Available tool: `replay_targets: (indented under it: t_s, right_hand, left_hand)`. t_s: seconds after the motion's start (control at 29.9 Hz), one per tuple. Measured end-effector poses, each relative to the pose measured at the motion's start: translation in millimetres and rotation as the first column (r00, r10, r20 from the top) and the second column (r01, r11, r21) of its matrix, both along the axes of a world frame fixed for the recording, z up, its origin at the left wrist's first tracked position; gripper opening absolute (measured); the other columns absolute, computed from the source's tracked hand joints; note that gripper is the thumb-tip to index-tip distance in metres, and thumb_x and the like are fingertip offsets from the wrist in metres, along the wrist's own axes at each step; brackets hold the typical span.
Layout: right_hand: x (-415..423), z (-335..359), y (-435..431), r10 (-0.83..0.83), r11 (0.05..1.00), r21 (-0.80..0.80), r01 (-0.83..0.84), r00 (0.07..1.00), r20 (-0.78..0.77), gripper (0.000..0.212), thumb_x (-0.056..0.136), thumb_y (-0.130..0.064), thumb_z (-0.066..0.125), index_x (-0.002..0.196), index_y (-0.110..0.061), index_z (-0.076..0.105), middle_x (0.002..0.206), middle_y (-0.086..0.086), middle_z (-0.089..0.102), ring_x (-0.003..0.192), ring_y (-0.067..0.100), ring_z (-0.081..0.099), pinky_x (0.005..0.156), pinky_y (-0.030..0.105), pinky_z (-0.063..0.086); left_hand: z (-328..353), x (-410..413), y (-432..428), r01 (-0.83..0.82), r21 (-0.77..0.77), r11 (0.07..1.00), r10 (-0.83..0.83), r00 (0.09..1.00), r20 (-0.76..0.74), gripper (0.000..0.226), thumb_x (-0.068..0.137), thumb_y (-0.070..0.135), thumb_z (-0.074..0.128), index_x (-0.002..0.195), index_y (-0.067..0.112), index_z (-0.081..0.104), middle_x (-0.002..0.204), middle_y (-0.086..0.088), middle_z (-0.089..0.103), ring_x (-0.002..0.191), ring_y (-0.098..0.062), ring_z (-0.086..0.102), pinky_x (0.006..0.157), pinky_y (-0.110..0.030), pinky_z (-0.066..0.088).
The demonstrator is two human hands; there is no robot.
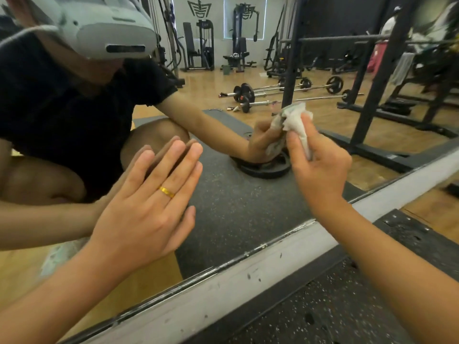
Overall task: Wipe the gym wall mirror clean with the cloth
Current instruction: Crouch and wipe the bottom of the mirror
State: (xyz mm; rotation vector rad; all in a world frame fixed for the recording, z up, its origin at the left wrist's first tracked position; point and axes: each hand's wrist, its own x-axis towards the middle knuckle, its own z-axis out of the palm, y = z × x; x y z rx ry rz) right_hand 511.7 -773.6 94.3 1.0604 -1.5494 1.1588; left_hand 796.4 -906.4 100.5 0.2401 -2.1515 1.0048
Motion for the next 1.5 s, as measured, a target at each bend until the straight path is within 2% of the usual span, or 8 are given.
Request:
replay_targets:
  t_s: [0.17,0.47,0.6,0.77,0.94,1.14,1.27,1.5]
  right_hand:
    - [18.9,-15.0,-1.9,0.088,0.982,0.18,-0.056,0.98,-0.179,0.042,0.104,-0.03,0.062,0.139,-0.007,0.062,0.077,0.006,0.068,0.058,0.018,0.058,0.045,0.041,0.05]
    - [0.0,-1.9,3.9,0.015,0.971,0.229,0.075,0.93,-0.368,0.04,0.105,-0.029,0.06,0.142,-0.016,0.052,0.073,0.004,0.063,0.053,0.019,0.056,0.042,0.038,0.047]
    - [-34.5,-24.1,3.9,-0.073,0.994,0.061,0.087,0.975,-0.211,0.039,0.105,-0.031,0.061,0.137,-0.009,0.064,0.07,0.004,0.062,0.052,0.019,0.054,0.042,0.036,0.045]
    - [-42.3,-33.6,-0.7,0.02,0.99,-0.143,0.006,0.984,0.178,0.041,0.102,-0.029,0.062,0.133,-0.002,0.066,0.065,0.006,0.062,0.056,0.012,0.05,0.05,0.035,0.045]
    - [-59.5,-41.6,-5.6,0.063,0.996,-0.063,-0.07,0.993,-0.1,0.037,0.101,-0.028,0.066,0.132,-0.009,0.069,0.072,0.006,0.067,0.052,0.021,0.059,0.041,0.035,0.048]
    - [-119.5,-52.9,13.3,0.098,0.97,-0.244,-0.002,0.919,0.382,0.041,0.102,-0.032,0.06,0.135,-0.008,0.067,0.073,0.006,0.07,0.061,0.023,0.066,0.05,0.044,0.054]
    - [-116.8,-42.6,12.3,0.086,0.973,-0.226,-0.034,0.97,0.226,0.039,0.102,-0.031,0.062,0.129,-0.005,0.07,0.067,0.005,0.064,0.052,0.022,0.058,0.042,0.037,0.049]
    - [-131.2,-38.8,13.1,0.065,0.981,-0.185,-0.056,0.997,0.046,0.036,0.1,-0.027,0.067,0.132,-0.009,0.069,0.072,0.005,0.066,0.05,0.021,0.055,0.04,0.034,0.044]
  left_hand:
    - [-1.1,1.3,-2.1,0.03,0.019,0.999,-0.03,0.999,0.019,0.067,0.096,0.029,0.05,0.153,-0.005,0.04,0.167,-0.022,0.024,0.155,-0.038,0.022,0.127,-0.053,0.01]
    - [10.8,10.7,5.7,0.0,0.111,0.994,-0.015,0.992,0.128,0.074,0.095,0.029,0.048,0.158,-0.004,0.029,0.169,-0.02,0.016,0.158,-0.035,0.014,0.128,-0.051,0.008]
    - [2.3,2.2,0.9,-0.042,0.005,0.999,0.042,0.997,0.06,0.069,0.097,0.03,0.051,0.155,-0.005,0.036,0.167,-0.022,0.025,0.155,-0.039,0.023,0.126,-0.055,0.012]
    - [9.0,-19.2,34.1,0.14,0.156,0.978,-0.138,0.99,-0.022,0.062,0.096,0.021,0.056,0.148,-0.009,0.043,0.16,-0.029,0.033,0.152,-0.042,0.027,0.125,-0.058,0.012]
    - [37.1,-101.2,56.6,0.047,0.119,0.992,-0.064,0.988,0.142,0.068,0.094,0.025,0.059,0.152,-0.004,0.04,0.164,-0.022,0.029,0.155,-0.035,0.024,0.128,-0.053,0.009]
    - [41.2,-168.9,66.2,0.023,-0.01,1.0,-0.017,0.927,0.375,0.063,0.096,0.028,0.053,0.152,0.001,0.045,0.165,-0.016,0.029,0.156,-0.031,0.023,0.128,-0.052,0.01]
    - [35.9,-180.2,55.8,-0.054,-0.145,0.988,0.109,0.907,0.407,0.067,0.099,0.032,0.051,0.156,0.002,0.036,0.167,-0.017,0.026,0.156,-0.031,0.024,0.127,-0.055,0.016]
    - [31.4,-184.0,55.4,-0.031,-0.064,0.997,0.053,0.929,0.366,0.059,0.1,0.029,0.049,0.153,0.004,0.043,0.165,-0.014,0.031,0.155,-0.028,0.027,0.126,-0.054,0.019]
